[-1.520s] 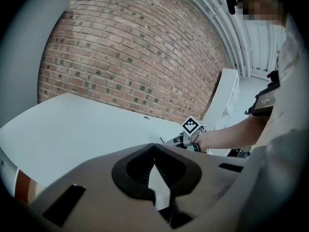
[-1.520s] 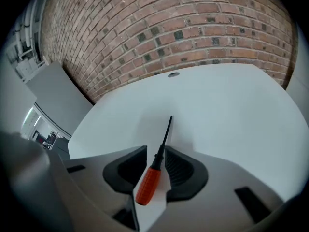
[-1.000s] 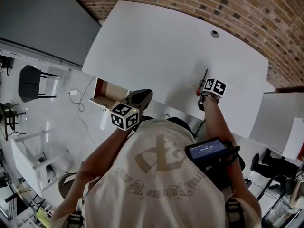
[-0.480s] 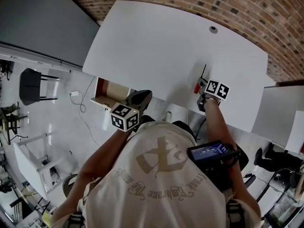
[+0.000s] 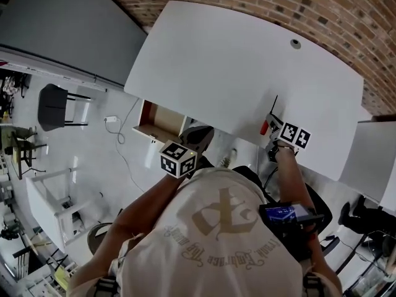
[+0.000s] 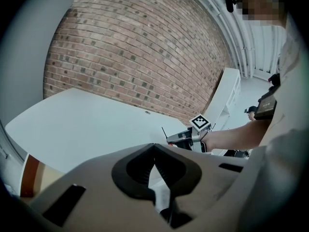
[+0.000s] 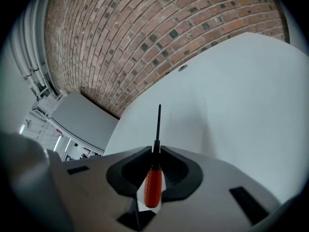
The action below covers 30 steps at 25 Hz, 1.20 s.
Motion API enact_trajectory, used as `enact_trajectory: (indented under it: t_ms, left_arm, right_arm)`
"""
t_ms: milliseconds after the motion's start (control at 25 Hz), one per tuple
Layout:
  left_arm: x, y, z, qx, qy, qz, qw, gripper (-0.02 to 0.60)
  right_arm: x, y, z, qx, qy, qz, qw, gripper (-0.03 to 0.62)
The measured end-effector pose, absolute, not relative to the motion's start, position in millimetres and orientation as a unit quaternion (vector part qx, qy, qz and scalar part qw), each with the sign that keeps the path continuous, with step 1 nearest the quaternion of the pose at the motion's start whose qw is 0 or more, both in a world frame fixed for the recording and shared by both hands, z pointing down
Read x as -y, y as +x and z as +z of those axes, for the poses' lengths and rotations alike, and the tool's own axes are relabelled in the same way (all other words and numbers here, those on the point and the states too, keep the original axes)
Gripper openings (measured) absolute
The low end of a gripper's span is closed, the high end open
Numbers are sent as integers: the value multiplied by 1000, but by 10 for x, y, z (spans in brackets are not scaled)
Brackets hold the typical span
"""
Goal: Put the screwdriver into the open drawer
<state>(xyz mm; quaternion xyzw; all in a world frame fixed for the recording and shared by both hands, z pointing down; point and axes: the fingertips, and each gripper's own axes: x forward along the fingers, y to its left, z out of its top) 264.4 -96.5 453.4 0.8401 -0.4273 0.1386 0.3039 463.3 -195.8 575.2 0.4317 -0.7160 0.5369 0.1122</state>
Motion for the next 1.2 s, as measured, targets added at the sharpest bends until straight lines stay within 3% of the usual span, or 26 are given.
enact_trajectory:
  t_ms: [1200]
  left_arm:
    - [473, 1865, 4517, 488, 802, 131, 319, 20]
  right_arm:
    - [1473, 3294, 5486, 766, 325, 538, 132, 67]
